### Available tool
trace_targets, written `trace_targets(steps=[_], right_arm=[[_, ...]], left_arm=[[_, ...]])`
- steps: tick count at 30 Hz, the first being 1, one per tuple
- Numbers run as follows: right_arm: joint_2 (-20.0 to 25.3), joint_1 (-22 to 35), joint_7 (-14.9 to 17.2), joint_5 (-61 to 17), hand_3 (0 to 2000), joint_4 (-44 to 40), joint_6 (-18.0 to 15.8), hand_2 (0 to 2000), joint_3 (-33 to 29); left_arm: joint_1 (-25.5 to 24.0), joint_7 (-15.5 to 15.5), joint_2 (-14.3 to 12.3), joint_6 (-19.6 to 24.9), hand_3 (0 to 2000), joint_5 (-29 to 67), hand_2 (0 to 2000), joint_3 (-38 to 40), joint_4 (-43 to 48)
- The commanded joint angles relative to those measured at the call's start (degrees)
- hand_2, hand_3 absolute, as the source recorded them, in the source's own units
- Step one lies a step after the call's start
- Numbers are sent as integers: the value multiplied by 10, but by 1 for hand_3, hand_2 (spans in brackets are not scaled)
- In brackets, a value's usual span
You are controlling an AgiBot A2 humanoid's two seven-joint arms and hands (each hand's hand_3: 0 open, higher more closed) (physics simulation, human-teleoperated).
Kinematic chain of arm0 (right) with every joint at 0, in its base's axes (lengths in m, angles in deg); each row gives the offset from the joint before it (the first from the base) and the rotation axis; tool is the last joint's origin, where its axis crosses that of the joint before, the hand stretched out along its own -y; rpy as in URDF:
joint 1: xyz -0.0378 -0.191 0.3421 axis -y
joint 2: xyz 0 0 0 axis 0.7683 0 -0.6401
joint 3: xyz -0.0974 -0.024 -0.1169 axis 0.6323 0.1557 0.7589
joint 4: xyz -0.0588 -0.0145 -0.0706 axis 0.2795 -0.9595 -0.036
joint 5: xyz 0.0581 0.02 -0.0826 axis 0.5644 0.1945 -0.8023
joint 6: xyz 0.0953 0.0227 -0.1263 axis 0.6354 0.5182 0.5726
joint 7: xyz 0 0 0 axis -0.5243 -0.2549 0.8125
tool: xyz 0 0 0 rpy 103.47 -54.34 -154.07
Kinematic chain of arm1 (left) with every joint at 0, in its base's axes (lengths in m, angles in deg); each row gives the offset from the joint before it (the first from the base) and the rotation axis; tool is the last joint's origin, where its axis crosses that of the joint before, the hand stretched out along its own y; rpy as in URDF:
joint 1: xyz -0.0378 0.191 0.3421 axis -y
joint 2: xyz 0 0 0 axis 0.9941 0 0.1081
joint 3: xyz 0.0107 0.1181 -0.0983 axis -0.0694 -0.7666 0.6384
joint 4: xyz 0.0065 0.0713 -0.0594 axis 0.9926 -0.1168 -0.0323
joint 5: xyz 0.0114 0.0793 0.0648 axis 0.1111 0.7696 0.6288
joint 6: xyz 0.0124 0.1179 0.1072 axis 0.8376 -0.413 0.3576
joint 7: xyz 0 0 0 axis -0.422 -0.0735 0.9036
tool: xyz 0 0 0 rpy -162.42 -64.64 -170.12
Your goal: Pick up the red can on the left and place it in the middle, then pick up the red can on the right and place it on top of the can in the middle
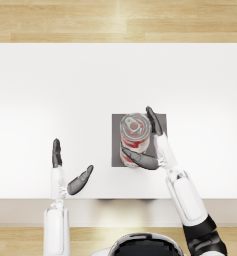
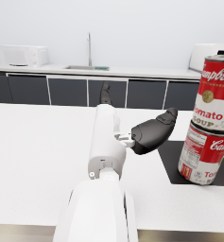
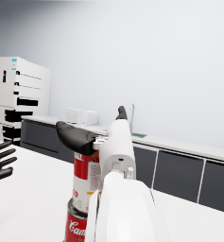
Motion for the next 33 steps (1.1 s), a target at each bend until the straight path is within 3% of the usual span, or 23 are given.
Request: trace_targets(steps=[1, 3, 6, 9, 10, 13, 15, 20, 33], right_arm=[[1, 10, 0, -1, 0, 59, -1, 0, -49], [5, 12, -1, -1, 0, 92, -1, 0, -81], [1, 0, -1, -1, 0, 137, -2, 0, -171], [1, -28, 0, 0, 0, 158, -2, 0, -238], [4, -39, 0, 0, 0, 159, -4, 0, -257], [15, -64, -96, 0, 0, 157, -24, 0, -307], [25, -81, -134, 0, 0, 147, -29, 0, -338], [28, -98, -166, 0, 0, 138, -34, 0, -334], [33, -113, -173, 0, 0, 132, -35, 0, -348]], left_arm=[[18, 0, 2, 0, 0, 0, 0, 4, 39], [44, 0, 14, 0, 0, 0, 0, 15, 54], [108, 0, 63, 0, 0, 0, 0, 39, 48], [131, 0, 81, 0, 0, 0, 0, 66, 39], [132, 0, 73, 0, 0, 0, 0, 78, 40], [132, 0, 72, 0, 0, 0, 0, 97, 35], [125, 0, 68, 0, 0, 0, 0, 105, 31], [112, 0, 61, 0, 0, 0, 0, 96, 18], [107, 0, 58, 0, 0, 0, 0, 96, 10]])
